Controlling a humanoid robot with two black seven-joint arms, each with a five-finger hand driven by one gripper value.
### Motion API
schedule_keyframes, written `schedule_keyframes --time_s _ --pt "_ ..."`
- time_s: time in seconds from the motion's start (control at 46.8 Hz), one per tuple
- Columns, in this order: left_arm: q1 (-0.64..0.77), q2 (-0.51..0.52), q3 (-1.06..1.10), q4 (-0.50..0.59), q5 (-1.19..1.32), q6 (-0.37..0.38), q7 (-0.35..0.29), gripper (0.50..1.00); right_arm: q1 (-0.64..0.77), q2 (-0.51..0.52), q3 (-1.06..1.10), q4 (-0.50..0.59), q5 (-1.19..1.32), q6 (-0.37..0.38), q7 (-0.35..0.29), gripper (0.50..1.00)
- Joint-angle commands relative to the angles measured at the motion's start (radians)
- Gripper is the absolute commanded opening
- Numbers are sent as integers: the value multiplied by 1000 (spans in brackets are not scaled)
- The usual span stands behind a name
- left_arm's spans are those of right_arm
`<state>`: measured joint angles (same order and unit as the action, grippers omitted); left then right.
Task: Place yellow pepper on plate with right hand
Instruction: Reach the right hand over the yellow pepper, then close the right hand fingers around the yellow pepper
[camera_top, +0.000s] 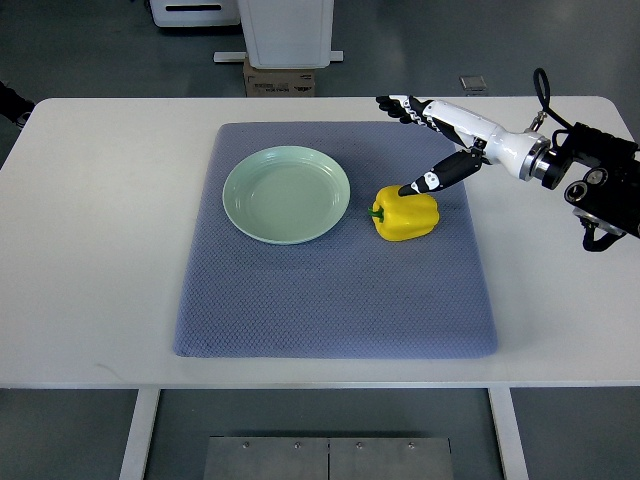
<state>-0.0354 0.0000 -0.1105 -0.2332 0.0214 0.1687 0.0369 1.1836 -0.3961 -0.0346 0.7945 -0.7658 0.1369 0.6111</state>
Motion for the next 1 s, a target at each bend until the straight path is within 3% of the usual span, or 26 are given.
schedule_keyframes --time_s 0.0,0.492,0.77,0.984 --pt "0 0 0 0 0 0 0 1000 21 0 -34 0 -17 -2 0 998" --pt "0 0 0 0 0 0 0 1000 88 17 -215 -4 -73 -22 0 981" --pt "0 0 0 0 0 0 0 1000 84 46 -234 -14 -73 -31 -71 975" --pt "0 0 0 0 0 0 0 1000 76 59 -251 -21 -76 -33 -88 970"
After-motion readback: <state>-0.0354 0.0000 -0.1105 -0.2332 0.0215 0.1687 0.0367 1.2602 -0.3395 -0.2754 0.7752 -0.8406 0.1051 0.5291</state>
